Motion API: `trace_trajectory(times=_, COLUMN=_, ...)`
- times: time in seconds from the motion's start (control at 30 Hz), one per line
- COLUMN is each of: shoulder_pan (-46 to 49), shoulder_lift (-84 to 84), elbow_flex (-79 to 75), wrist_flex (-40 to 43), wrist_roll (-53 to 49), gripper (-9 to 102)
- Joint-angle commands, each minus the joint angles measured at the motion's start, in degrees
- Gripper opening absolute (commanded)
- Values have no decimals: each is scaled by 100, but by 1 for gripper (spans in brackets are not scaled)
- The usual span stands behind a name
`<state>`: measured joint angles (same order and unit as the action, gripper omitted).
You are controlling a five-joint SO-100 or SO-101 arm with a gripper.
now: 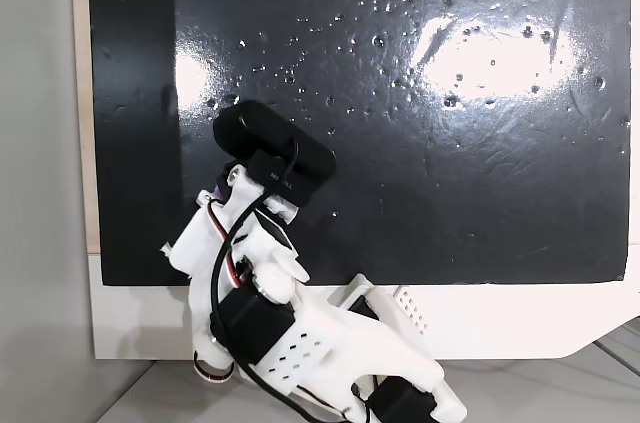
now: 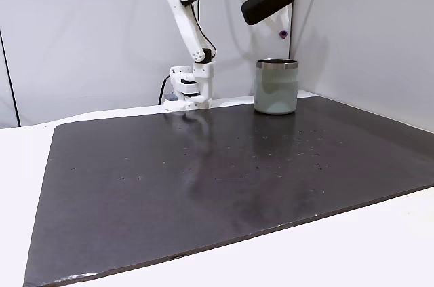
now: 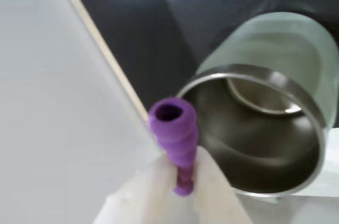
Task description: Grasp a pengrip and put it in the cup.
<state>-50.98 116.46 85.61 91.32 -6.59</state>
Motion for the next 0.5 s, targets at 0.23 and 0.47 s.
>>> trace_trajectory(times=0.23, shoulder_pan=-1107, shoulder_lift=35, elbow_flex=352, wrist_flex=158, wrist_roll=-492, gripper=0)
trace_trajectory(times=0.47, shoulder_pan=-1222, shoulder_lift=70, elbow_flex=404, wrist_flex=158, wrist_roll=-457, gripper=0)
